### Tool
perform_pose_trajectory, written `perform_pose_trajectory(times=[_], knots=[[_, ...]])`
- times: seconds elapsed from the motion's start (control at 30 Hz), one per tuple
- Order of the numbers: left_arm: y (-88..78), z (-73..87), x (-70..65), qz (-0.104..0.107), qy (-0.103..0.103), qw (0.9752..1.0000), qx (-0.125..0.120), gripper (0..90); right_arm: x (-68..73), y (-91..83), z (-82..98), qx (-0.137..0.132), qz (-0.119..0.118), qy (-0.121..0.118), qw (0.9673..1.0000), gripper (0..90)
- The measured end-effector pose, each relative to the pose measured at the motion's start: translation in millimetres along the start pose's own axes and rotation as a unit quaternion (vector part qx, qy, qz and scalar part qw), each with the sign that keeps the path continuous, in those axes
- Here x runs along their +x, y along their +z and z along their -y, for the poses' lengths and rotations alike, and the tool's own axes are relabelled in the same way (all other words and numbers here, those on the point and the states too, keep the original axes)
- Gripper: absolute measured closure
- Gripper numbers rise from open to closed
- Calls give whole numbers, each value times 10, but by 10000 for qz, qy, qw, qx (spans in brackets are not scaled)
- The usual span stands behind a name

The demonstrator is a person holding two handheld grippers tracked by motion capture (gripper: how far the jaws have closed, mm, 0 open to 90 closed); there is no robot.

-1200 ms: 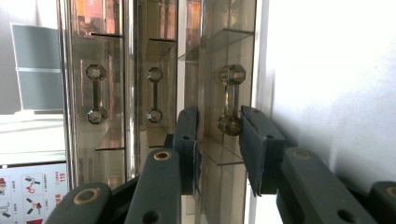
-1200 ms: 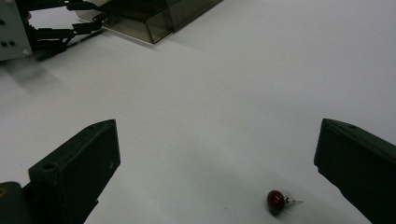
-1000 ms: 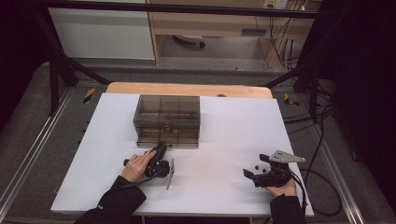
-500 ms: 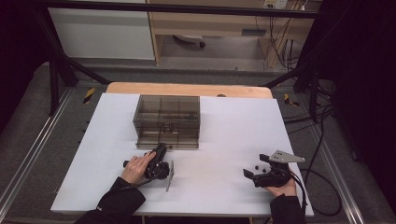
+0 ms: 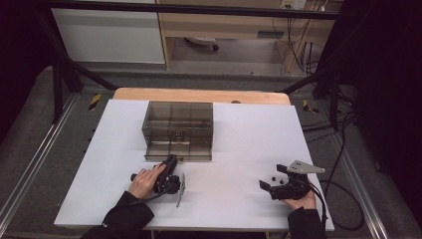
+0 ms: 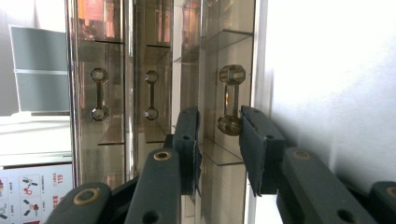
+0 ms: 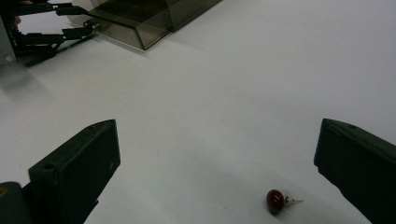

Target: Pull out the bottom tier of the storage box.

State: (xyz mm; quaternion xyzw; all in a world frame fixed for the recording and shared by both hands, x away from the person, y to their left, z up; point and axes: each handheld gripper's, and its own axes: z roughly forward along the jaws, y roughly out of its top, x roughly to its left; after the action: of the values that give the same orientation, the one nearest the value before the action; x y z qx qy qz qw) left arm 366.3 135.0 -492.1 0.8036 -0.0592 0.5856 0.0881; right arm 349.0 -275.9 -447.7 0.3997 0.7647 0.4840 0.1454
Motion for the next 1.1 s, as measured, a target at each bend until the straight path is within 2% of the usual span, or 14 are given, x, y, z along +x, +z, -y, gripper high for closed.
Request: perform_pose_trajectory(times=[1.1], knots=[[-93, -3, -46, 45, 27, 10000, -51, 682, 5, 1, 1, 6, -7, 6, 10000, 8]])
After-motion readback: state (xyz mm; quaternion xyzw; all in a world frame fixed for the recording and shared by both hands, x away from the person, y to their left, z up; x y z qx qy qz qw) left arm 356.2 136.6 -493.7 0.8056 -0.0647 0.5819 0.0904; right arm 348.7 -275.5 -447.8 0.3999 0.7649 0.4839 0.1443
